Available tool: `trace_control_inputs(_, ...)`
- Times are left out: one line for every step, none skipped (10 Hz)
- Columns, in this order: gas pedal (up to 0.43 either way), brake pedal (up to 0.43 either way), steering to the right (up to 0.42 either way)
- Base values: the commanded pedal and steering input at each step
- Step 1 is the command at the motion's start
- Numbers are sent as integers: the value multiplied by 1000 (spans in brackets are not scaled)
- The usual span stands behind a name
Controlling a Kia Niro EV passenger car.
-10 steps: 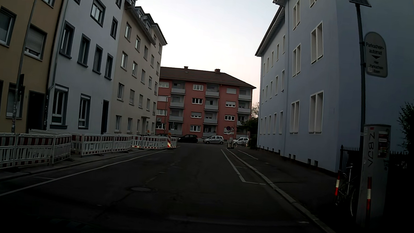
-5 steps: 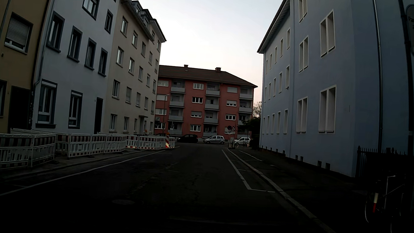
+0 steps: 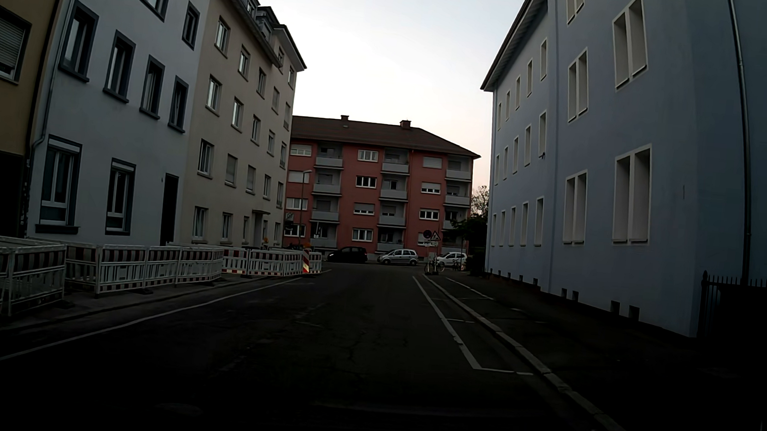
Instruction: Follow the waypoints while adhering to traffic rules and regulations
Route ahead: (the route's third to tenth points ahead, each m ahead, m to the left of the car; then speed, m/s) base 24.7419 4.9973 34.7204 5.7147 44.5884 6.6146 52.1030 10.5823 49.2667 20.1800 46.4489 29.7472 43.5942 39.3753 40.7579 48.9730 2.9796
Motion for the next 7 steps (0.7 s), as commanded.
trace_control_inputs(0,0,-5)
trace_control_inputs(0,0,-4)
trace_control_inputs(0,0,-3)
trace_control_inputs(0,0,-2)
trace_control_inputs(0,0,-2)
trace_control_inputs(0,0,-1)
trace_control_inputs(0,0,-2)
